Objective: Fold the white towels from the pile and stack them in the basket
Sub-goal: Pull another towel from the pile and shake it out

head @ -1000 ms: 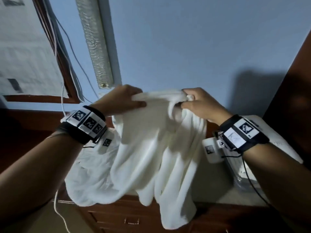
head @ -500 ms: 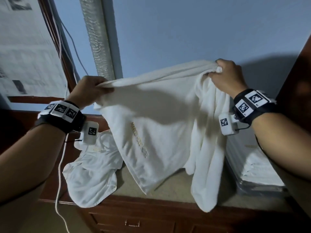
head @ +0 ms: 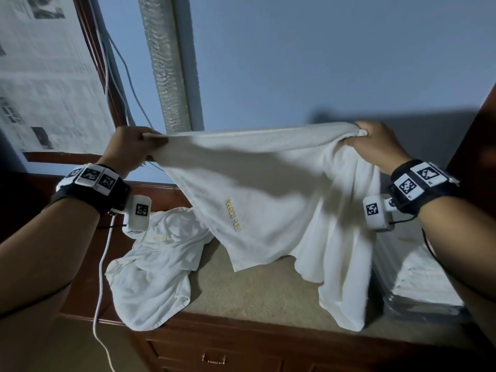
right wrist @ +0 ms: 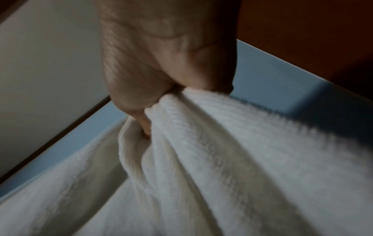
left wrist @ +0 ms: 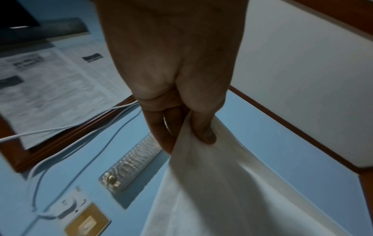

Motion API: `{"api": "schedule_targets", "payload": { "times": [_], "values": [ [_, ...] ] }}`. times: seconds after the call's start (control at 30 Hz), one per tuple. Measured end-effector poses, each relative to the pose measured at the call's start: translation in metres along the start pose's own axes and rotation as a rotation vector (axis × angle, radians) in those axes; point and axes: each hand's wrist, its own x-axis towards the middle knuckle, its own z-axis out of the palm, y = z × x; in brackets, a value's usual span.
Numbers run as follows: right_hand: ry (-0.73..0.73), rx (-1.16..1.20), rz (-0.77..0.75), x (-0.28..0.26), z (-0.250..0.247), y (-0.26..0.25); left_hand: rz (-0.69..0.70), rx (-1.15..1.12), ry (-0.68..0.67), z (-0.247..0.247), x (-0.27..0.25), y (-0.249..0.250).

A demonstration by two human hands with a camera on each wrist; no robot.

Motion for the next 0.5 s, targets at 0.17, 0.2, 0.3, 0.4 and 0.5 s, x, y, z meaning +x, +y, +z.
{"api": "schedule_targets", "payload": {
  "times": [0.17,0.2,0.3,0.4,0.5],
  "values": [
    [-0.004,0.121,0.003,0.002,0.005,0.002,-0.077,0.196,0.043,0.003,0.004,-0.034],
    [-0.007,0.114,0.004,0.003,0.007,0.002,-0.098,0.228,0.056,0.006,0.004,-0.035],
    [-0.007,0.066,-0.027,0.005,0.017,0.001,-0.212,-0.06,0.067,0.023,0.008,-0.03],
    [-0.168,0.073,-0.193,-0.008,0.031,-0.023,-0.324,-0.496,-0.005,0.041,0.014,-0.017],
    [-0.526,0.027,-0.363,-0.03,0.045,-0.057,-0.316,-0.64,0.01,0.054,0.023,-0.001]
  ]
}}
